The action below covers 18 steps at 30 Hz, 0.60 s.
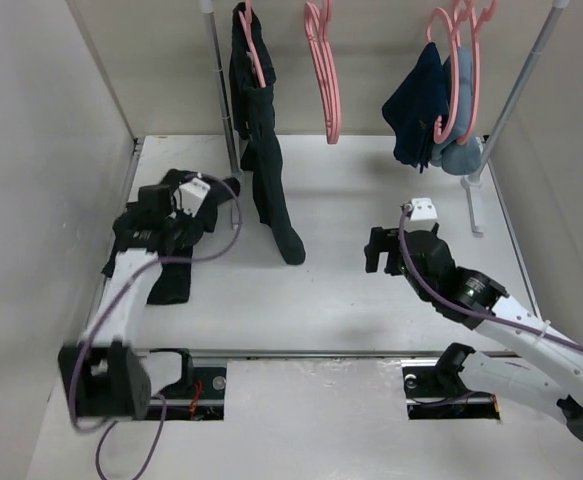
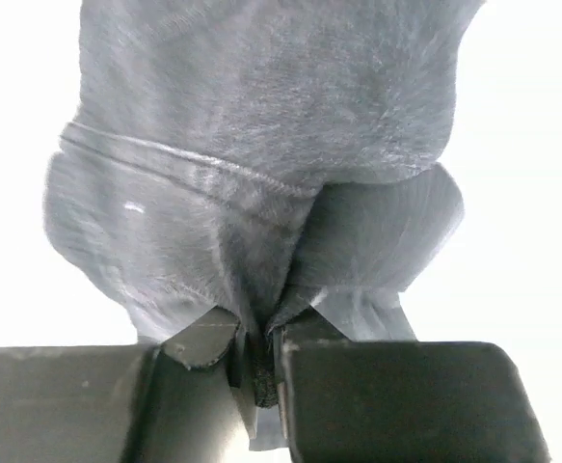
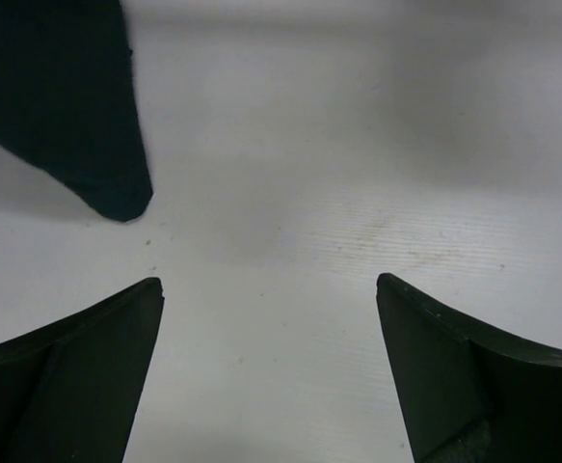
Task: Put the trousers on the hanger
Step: Move the trousers to the center of the board.
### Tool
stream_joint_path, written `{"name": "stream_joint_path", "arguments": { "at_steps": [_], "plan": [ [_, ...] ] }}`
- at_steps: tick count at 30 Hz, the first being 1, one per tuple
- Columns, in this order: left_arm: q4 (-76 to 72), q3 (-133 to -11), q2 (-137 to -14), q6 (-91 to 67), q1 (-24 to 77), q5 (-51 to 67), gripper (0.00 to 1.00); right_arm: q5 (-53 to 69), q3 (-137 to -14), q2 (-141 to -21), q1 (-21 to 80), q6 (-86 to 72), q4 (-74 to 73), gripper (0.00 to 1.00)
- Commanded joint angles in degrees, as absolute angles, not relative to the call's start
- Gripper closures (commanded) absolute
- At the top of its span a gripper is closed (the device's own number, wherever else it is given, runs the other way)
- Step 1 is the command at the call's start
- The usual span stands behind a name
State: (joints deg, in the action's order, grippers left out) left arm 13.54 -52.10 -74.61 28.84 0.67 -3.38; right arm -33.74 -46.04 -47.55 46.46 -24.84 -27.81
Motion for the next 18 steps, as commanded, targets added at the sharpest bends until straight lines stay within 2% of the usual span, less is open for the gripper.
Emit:
{"name": "stream_joint_path", "arguments": {
  "at_steps": [1,2,3,6,7,9,11,12,13,14,16,18],
  "plan": [
    [29.66,-49.84,-54.19,51.1,1.49,15.0,1.0,-21.92,-50.53,-50.61,46.23,-16.36,-22.86,0.04],
    [37.1,-48.01,-49.79,60.11,1.49,18.42,1.0,-15.19,-51.32,-51.76,46.23,-14.96,-22.16,0.06],
    [40.4,-47.38,-41.22,64.12,1.49,19.67,1.0,-11.72,-51.85,-52.9,46.93,-13.64,-20.5,0.06],
    [49.64,-45.36,-29.74,75.36,1.49,24.16,1.0,-4.23,-54.13,-57.65,50.08,-11.25,-17.94,0.06],
    [51.05,-45.35,-23.44,76.98,1.49,25.39,1.0,-3.26,-54.84,-59.48,50.97,-10.73,-16.28,0.06],
    [52.82,-43.86,-18.66,78.05,1.49,29.78,0.99,-0.89,-56.07,-61.08,53.51,-10.11,-14.51,0.0],
    [52.3,-43.34,-14.16,75.51,1.49,32.24,0.94,1.13,-56.78,-63.09,54.05,-9.06,-12.92,0.0],
    [50.9,-43.33,-13.45,74.19,1.49,33.56,0.65,2.53,-57.3,-63.71,54.57,-9.05,-12.31,0.0],
    [50.11,-42.72,-13.45,72.87,1.49,33.57,0.44,3.07,-57.3,-64.33,54.58,-9.05,-12.3,0.0],
    [49.31,-42.71,-12.75,70.51,1.49,33.57,0.32,3.08,-57.3,-65.47,54.58,-9.05,-12.83,0.0],
    [46.17,-42.71,-13.61,67.17,1.49,30.25,0.15,3.08,-57.3,-66.61,54.58,-9.66,-13.44,0.0],
    [43.08,-42.71,-15.9,59.29,1.49,26.91,0.07,1.59,-57.3,-69.41,54.58,-12.02,-13.97,0.0]
  ]
}}
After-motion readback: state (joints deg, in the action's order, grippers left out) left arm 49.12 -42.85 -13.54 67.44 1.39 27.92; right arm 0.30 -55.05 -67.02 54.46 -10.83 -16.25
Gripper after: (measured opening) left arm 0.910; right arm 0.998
